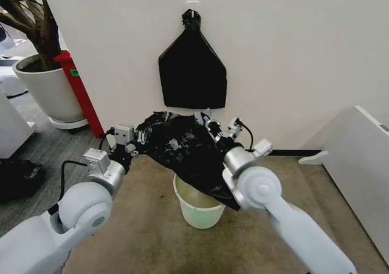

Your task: Place the garbage bag over the trash bin.

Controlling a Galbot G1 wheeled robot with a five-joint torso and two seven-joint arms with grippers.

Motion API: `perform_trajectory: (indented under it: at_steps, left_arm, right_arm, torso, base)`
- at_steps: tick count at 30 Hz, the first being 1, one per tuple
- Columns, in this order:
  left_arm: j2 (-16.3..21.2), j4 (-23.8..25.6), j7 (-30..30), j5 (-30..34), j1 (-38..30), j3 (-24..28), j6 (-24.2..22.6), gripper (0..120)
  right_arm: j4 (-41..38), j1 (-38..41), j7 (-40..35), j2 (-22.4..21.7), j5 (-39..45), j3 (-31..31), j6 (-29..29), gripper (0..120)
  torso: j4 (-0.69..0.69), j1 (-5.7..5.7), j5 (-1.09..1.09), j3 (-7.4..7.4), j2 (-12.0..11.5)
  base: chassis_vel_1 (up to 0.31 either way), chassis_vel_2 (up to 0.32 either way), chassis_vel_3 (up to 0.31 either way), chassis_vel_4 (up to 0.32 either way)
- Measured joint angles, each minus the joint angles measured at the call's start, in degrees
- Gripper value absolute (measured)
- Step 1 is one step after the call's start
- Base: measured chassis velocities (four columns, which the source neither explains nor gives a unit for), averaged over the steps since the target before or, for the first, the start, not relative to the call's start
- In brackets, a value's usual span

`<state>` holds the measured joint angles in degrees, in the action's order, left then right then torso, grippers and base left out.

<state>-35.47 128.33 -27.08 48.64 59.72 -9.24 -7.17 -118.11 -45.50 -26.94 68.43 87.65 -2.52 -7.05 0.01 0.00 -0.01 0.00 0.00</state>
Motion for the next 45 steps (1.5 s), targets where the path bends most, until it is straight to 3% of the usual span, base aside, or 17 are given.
perform_trajectory:
  at_steps: [12,24,32,38,45]
  left_arm:
    - [-0.6,-0.3,-1.5,1.3,-2.1,-1.0,-0.2,0]
    - [0.0,-0.1,-1.5,2.1,-0.1,-2.6,-0.7,0]
    - [-2.5,-0.7,-0.8,1.7,1.2,0.6,-1.4,0]
    - [-4.4,-3.9,-0.2,0.5,0.9,1.8,-1.2,0]
    - [-5.5,-5.1,-1.2,1.7,-1.1,1.0,-0.8,0]
  right_arm:
    - [-4.6,-0.2,-1.1,-2.0,0.5,1.0,-0.8,0]
    - [-1.6,-2.3,-1.2,1.9,-1.2,0.6,-1.0,0]
    - [-1.4,-7.9,0.5,-2.8,-2.1,3.9,-2.0,0]
    - [-1.8,-10.4,1.7,-5.4,-3.6,5.2,-2.6,0]
    - [-2.8,-6.7,1.8,-6.3,-4.2,3.2,-2.4,0]
  torso:
    - [-0.02,0.0,0.0,0.0,0.0]
    - [0.01,0.0,0.01,0.0,0.0]
    - [-0.02,0.0,0.02,0.0,0.0]
    - [-0.01,0.0,0.01,0.0,0.0]
    - [-0.02,0.0,0.0,0.0,0.0]
  base:
    - [0.0,0.0,0.0,0.0]
    - [0.0,0.0,0.0,0.0]
    - [0.0,0.0,0.0,0.0]
    - [0.0,0.0,0.0,0.0]
    - [0.0,0.0,0.0,0.0]
